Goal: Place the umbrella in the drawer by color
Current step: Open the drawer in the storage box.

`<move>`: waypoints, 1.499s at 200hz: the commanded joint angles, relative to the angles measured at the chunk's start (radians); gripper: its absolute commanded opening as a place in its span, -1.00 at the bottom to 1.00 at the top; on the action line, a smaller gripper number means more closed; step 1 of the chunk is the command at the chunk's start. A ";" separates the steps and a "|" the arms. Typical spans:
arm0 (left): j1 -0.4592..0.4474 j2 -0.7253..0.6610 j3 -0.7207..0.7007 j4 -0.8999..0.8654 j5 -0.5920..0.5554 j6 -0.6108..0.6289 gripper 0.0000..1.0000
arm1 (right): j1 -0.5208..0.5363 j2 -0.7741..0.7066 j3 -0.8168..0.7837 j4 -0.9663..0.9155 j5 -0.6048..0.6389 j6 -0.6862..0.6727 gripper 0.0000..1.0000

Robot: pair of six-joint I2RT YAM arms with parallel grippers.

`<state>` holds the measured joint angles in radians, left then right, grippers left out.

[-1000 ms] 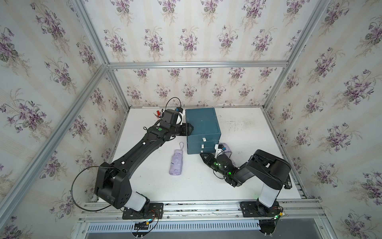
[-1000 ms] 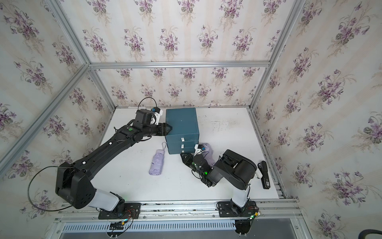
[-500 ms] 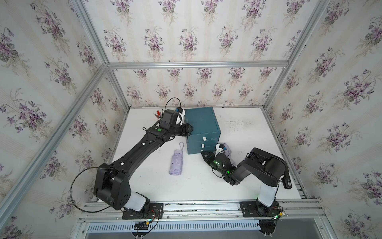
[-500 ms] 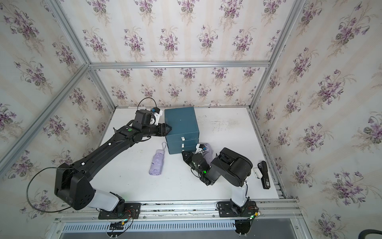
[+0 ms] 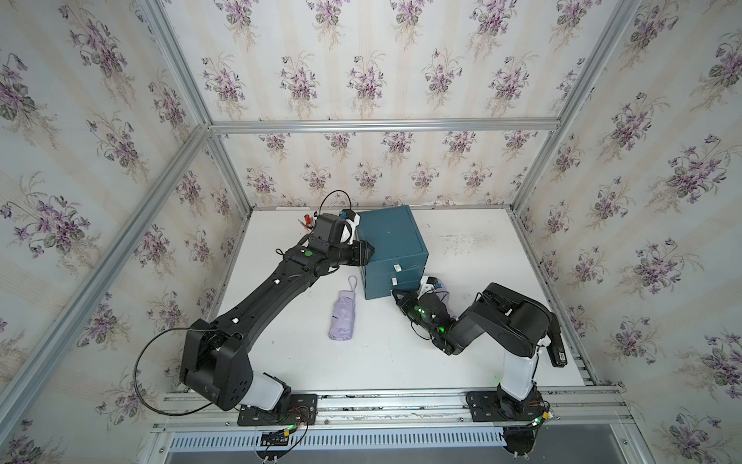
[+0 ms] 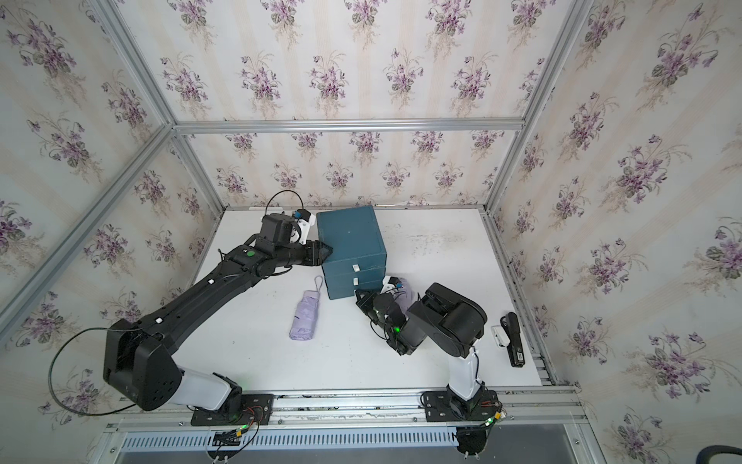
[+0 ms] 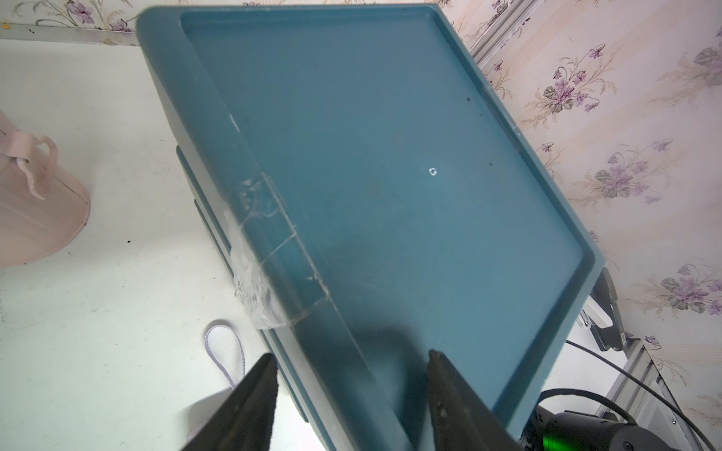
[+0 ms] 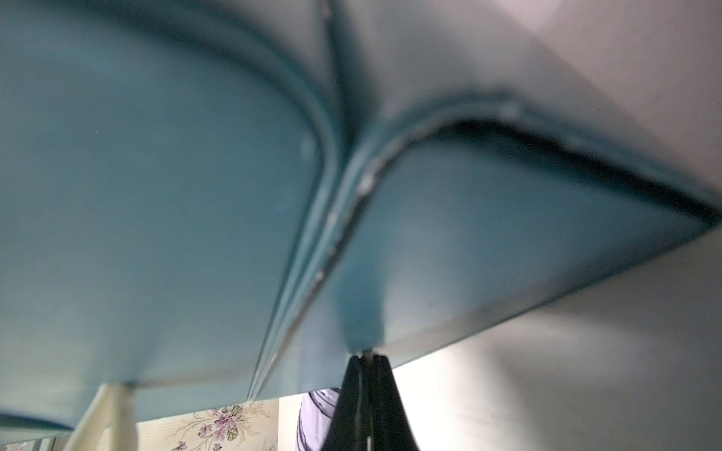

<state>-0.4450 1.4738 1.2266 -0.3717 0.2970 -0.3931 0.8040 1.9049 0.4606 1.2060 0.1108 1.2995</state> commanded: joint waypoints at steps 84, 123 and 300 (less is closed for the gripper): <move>-0.001 0.051 -0.019 -0.236 -0.025 0.031 0.19 | 0.136 -0.179 -0.042 -0.158 -0.039 -0.161 -1.00; -0.019 0.066 -0.047 -0.201 0.022 -0.005 0.17 | 0.138 -0.246 -0.092 -0.268 0.002 -0.136 -1.00; -0.037 0.063 -0.104 -0.159 0.016 -0.077 0.12 | 0.310 -0.532 -0.077 -0.819 0.128 -0.159 -1.00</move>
<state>-0.4740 1.5135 1.1549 -0.1928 0.3222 -0.4965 1.0897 1.3640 0.3573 0.4850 0.2382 1.1481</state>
